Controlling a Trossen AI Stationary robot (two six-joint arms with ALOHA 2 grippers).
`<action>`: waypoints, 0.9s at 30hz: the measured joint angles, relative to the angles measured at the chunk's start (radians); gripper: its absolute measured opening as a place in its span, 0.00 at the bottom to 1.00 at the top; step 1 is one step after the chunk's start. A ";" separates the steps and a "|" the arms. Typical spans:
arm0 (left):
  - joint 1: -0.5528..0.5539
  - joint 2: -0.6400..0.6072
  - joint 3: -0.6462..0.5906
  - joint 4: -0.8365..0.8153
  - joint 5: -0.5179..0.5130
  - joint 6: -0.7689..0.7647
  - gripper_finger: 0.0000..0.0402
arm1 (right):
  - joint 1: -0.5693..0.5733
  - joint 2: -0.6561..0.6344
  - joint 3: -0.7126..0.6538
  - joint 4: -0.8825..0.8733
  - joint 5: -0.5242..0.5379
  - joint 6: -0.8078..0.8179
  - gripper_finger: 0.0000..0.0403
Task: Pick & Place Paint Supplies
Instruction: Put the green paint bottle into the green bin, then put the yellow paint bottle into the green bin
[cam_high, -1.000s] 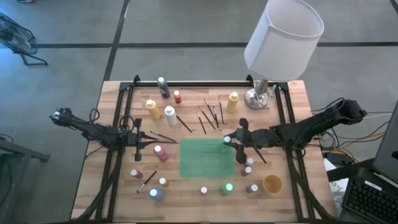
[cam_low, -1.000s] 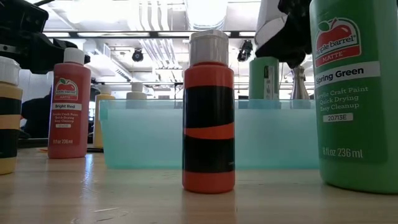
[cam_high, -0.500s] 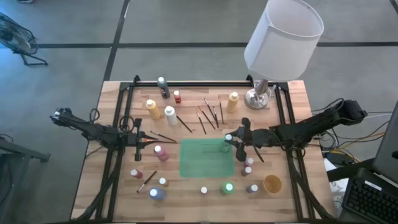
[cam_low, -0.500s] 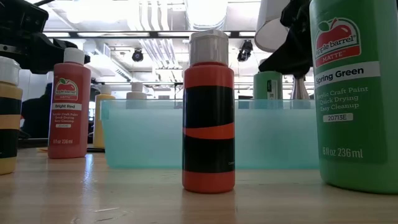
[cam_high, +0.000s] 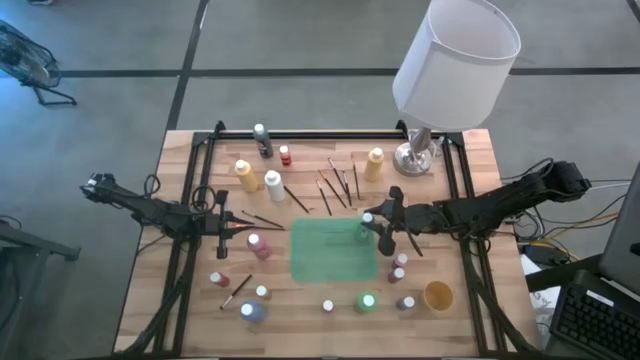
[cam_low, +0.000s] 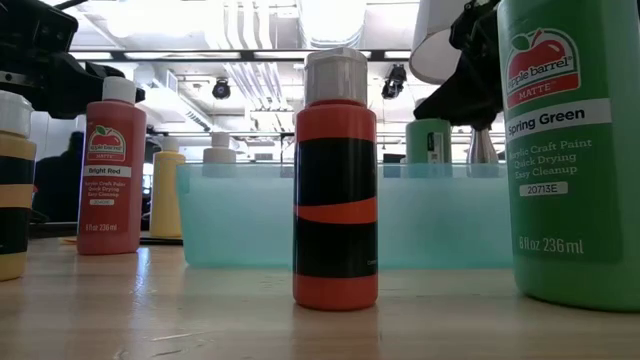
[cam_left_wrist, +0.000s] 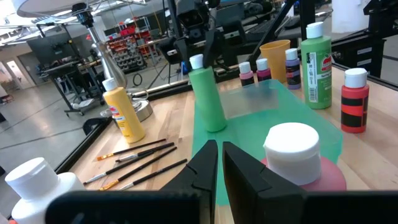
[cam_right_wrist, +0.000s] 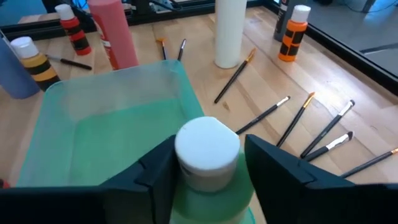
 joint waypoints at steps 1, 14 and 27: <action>0.000 0.000 0.000 0.000 0.000 0.000 0.07 | 0.000 0.000 0.000 0.000 0.000 0.000 0.47; 0.000 0.000 0.000 0.000 0.000 0.000 0.07 | 0.001 -0.001 0.067 -0.013 -0.012 -0.053 0.67; 0.000 0.000 0.000 0.000 0.000 0.000 0.07 | -0.011 -0.167 0.161 -0.243 0.038 -0.057 0.70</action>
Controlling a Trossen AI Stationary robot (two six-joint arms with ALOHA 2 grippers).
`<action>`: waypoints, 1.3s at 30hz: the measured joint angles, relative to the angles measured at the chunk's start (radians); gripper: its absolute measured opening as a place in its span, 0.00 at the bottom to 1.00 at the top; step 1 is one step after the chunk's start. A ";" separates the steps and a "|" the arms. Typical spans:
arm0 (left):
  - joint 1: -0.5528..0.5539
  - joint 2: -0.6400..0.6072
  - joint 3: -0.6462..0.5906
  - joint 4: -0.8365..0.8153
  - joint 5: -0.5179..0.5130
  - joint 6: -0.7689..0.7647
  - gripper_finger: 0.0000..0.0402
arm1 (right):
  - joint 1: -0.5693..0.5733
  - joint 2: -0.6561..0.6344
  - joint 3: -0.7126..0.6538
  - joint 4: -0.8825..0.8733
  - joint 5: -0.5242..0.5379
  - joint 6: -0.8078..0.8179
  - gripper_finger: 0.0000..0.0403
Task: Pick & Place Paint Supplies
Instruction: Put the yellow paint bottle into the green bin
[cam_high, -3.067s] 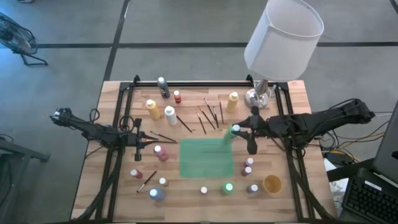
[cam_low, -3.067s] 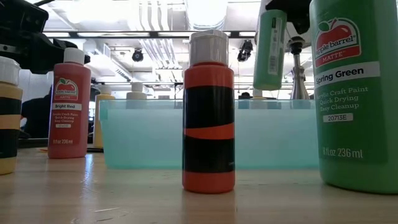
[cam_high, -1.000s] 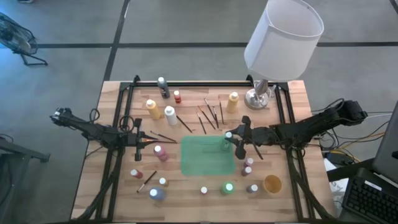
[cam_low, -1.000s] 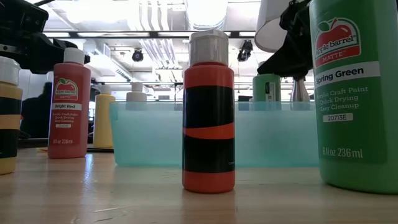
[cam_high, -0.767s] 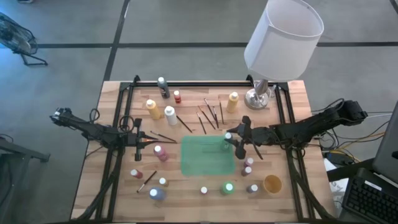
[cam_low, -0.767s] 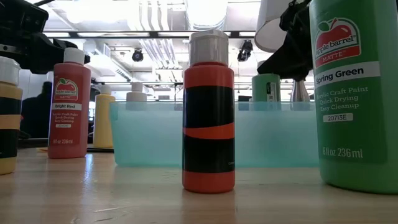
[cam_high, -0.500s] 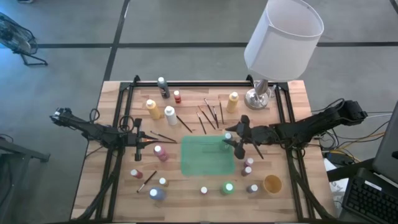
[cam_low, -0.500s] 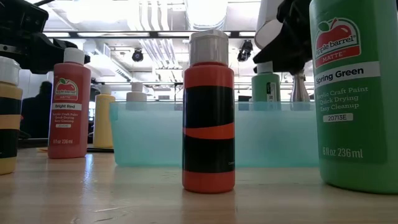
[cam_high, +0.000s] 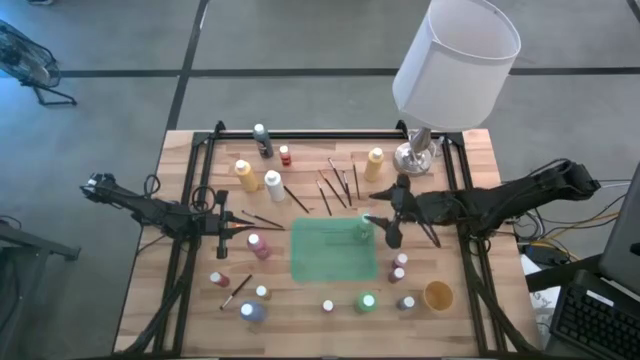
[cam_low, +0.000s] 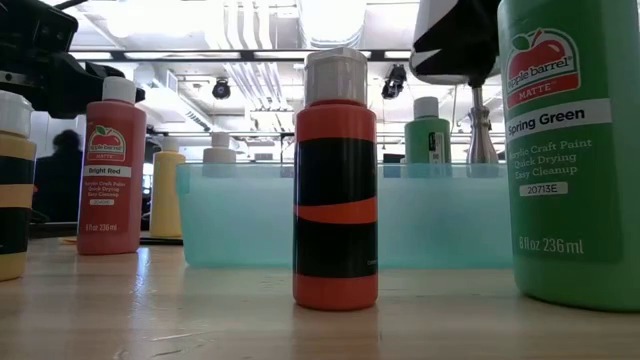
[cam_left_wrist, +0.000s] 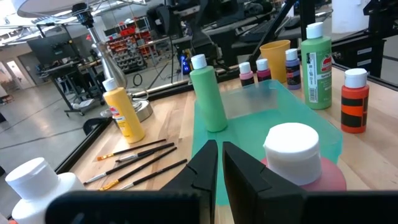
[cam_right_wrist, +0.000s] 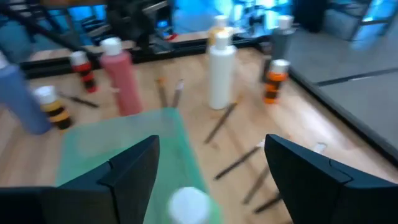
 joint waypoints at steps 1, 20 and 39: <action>0.000 0.000 0.000 0.000 0.000 0.000 0.07 | -0.005 -0.017 0.000 -0.020 0.021 0.000 0.69; 0.000 0.000 0.000 0.000 0.000 0.000 0.07 | -0.365 -0.065 -0.035 -0.159 -0.048 -0.001 0.67; 0.000 0.000 0.000 0.000 0.000 0.000 0.07 | -0.620 -0.051 -0.164 0.118 -0.208 -0.049 0.61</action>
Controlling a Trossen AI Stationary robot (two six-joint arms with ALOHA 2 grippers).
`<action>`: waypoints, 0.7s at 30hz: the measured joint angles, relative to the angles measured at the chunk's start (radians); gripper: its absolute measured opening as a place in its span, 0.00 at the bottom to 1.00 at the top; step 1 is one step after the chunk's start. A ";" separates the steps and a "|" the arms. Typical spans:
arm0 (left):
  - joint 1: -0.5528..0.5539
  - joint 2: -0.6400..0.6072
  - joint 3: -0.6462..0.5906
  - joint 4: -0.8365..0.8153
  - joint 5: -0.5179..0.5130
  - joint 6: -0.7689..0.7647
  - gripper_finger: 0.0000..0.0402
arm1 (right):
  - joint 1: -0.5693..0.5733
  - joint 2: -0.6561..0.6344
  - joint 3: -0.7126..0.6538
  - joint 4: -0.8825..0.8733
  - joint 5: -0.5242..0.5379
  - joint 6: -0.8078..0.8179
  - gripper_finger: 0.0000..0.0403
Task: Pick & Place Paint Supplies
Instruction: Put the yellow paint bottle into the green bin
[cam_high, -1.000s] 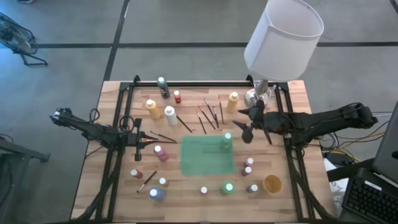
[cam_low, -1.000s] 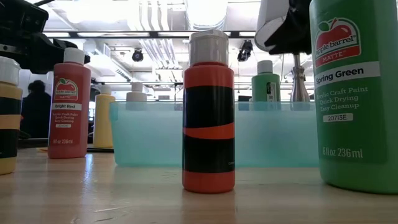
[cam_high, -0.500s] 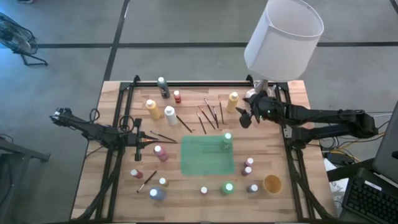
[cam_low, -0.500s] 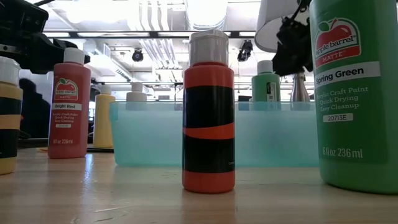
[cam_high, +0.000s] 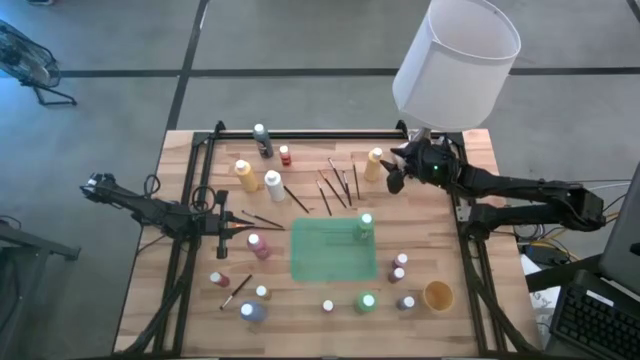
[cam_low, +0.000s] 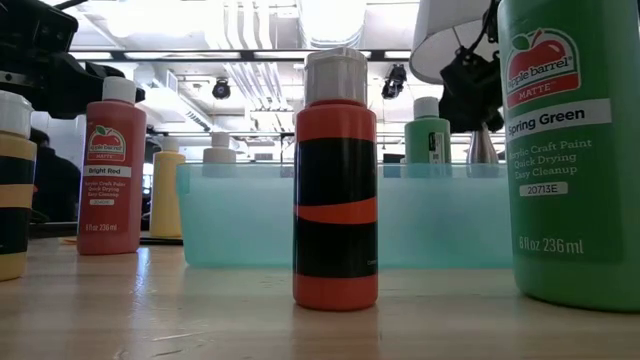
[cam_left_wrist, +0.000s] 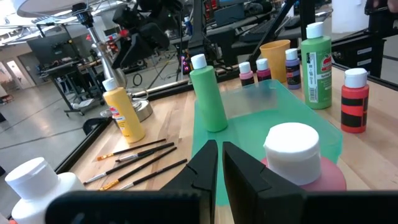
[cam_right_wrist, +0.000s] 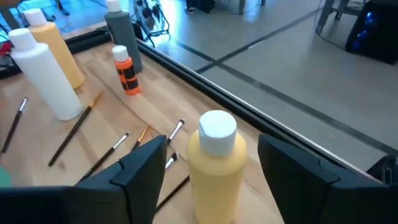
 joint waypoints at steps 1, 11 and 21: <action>0.000 0.000 0.000 0.000 0.000 0.000 0.07 | 0.000 0.000 -0.006 0.010 0.000 0.000 0.60; 0.000 0.000 0.000 0.000 0.000 0.000 0.07 | 0.000 0.000 -0.069 0.125 0.000 -0.002 0.62; 0.000 0.000 0.000 0.000 0.000 0.000 0.07 | 0.000 0.183 -0.079 0.311 0.003 -0.023 0.71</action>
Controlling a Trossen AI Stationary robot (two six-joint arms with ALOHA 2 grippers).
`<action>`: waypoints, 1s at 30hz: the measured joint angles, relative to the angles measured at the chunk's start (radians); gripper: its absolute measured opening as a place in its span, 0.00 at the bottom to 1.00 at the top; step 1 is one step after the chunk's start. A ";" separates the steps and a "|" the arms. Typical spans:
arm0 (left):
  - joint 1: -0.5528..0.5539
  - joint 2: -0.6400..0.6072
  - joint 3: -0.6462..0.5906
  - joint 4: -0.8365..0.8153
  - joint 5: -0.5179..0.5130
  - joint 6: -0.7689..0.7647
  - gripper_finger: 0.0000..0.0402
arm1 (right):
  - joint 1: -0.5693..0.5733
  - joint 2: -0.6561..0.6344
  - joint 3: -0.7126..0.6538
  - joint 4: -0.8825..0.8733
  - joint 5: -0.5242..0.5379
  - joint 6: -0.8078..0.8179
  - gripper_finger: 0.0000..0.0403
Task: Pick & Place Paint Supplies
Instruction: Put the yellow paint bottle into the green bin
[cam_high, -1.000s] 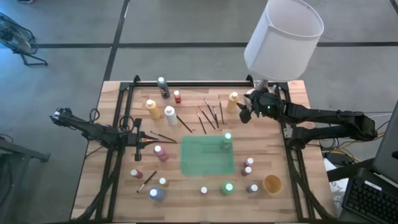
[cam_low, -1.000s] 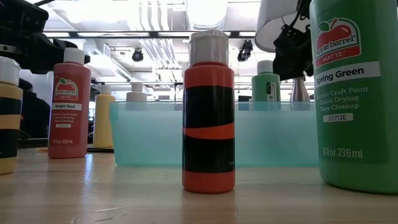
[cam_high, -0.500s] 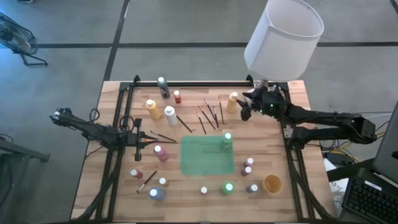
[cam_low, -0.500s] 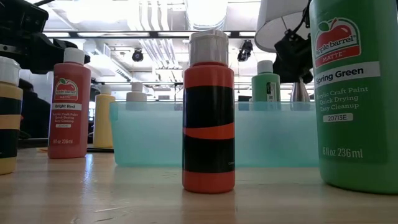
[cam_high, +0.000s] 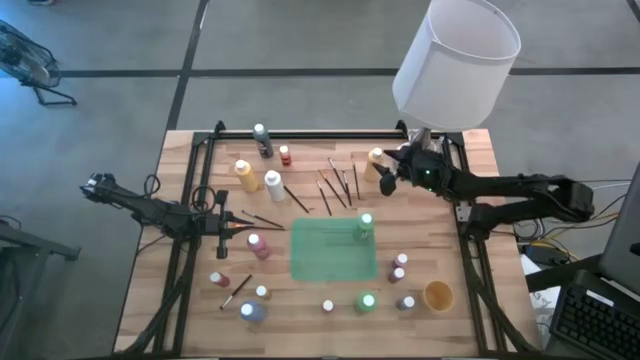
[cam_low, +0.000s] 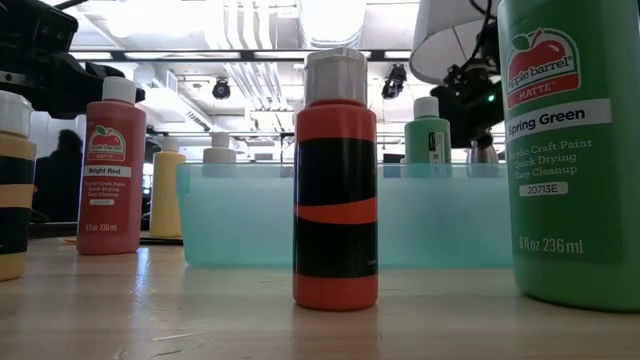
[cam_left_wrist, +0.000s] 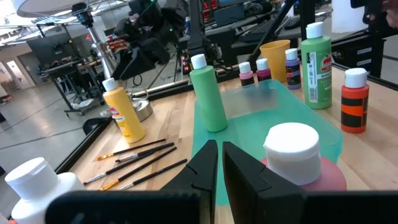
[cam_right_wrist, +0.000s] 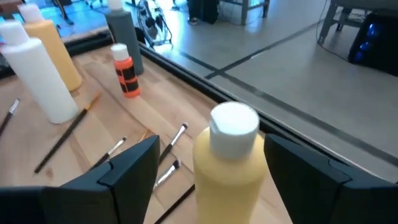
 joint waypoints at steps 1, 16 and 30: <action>0.000 0.000 0.000 0.000 0.000 0.000 0.07 | -0.001 0.019 0.005 0.012 0.003 -0.005 0.72; 0.000 0.000 0.000 0.000 0.000 0.000 0.07 | -0.018 0.162 0.067 0.047 0.093 -0.033 0.72; 0.000 0.000 0.000 0.000 0.000 0.000 0.07 | -0.021 0.161 0.067 0.045 0.128 -0.022 0.57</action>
